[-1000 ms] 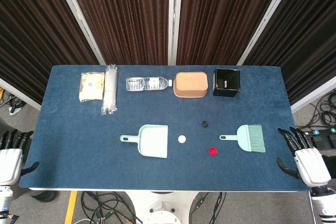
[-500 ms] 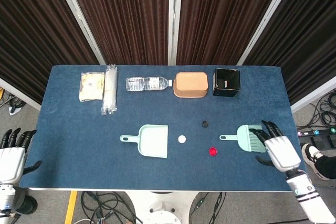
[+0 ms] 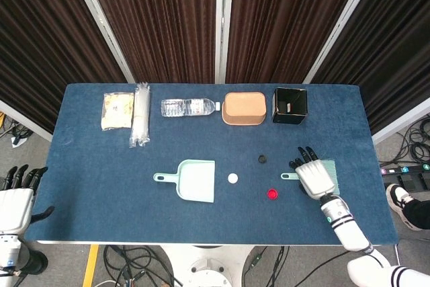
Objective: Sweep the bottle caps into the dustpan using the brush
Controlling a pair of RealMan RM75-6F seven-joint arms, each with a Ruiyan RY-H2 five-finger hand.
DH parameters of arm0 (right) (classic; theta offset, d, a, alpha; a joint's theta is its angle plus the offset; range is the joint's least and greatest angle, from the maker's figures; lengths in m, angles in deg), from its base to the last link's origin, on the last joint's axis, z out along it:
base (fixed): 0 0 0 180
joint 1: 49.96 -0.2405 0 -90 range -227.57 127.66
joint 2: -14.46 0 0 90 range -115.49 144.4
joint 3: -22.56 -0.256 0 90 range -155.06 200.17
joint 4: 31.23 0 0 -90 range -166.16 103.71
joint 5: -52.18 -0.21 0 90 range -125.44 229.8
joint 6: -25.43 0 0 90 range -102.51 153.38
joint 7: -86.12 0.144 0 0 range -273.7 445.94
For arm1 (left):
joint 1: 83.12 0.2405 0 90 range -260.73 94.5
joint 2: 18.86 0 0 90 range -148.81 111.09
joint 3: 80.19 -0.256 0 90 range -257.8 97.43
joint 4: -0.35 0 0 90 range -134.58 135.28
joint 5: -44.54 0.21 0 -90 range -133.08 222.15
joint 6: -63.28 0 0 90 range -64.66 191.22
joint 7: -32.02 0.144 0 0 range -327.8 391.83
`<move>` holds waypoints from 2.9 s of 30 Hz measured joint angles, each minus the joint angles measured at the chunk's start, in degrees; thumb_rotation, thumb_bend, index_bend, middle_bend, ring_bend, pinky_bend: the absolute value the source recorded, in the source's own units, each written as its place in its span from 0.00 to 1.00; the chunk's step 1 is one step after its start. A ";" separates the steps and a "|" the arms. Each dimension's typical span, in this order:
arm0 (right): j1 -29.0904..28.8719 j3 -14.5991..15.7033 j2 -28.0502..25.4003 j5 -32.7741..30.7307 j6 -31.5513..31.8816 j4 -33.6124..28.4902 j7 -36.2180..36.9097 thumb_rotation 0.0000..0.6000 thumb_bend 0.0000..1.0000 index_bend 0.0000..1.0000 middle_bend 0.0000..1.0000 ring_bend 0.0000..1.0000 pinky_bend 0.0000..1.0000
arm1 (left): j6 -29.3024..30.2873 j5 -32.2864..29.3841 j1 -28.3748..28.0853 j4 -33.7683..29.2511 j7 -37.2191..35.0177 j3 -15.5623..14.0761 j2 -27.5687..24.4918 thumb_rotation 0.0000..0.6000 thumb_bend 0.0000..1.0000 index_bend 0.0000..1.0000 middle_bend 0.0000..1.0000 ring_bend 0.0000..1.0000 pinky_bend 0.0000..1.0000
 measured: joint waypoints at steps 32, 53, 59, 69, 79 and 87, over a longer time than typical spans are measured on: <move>-3.46 1.65 8.96 -5.63 -2.63 10.25 -4.76 1.00 0.22 0.48 0.49 0.17 0.11 | -0.71 -0.05 -0.44 1.79 -1.76 -0.13 0.73 1.00 0.12 0.15 0.18 0.07 0.06; -3.17 -1.13 -4.52 0.15 4.75 -1.66 11.97 1.00 0.33 0.62 0.57 0.23 0.14 | -13.10 3.32 -11.70 -0.51 -6.25 2.38 -0.66 1.00 0.12 0.26 0.21 0.08 0.08; -4.01 -3.84 -10.13 1.37 6.57 -6.89 16.90 1.00 0.33 0.62 0.57 0.23 0.14 | -21.51 1.26 -18.80 -1.48 -4.54 4.32 3.02 1.00 0.12 0.33 0.30 0.19 0.15; -4.03 -3.45 -11.69 0.83 6.25 -6.91 19.29 1.00 0.33 0.62 0.57 0.23 0.14 | -29.10 -5.92 -25.84 -1.63 5.12 5.80 11.83 1.00 0.17 0.38 0.35 0.22 0.22; -4.24 -2.51 -10.75 0.75 5.38 -4.28 21.63 1.00 0.33 0.62 0.57 0.23 0.14 | -30.49 -15.81 -29.92 -0.84 21.01 5.37 19.02 1.00 0.21 0.41 0.40 0.27 0.23; -4.09 -2.10 -10.42 0.73 5.61 -3.33 22.57 1.00 0.33 0.62 0.58 0.23 0.14 | -30.34 -22.33 -33.40 -0.60 27.04 5.93 22.64 1.00 0.22 0.41 0.41 0.27 0.23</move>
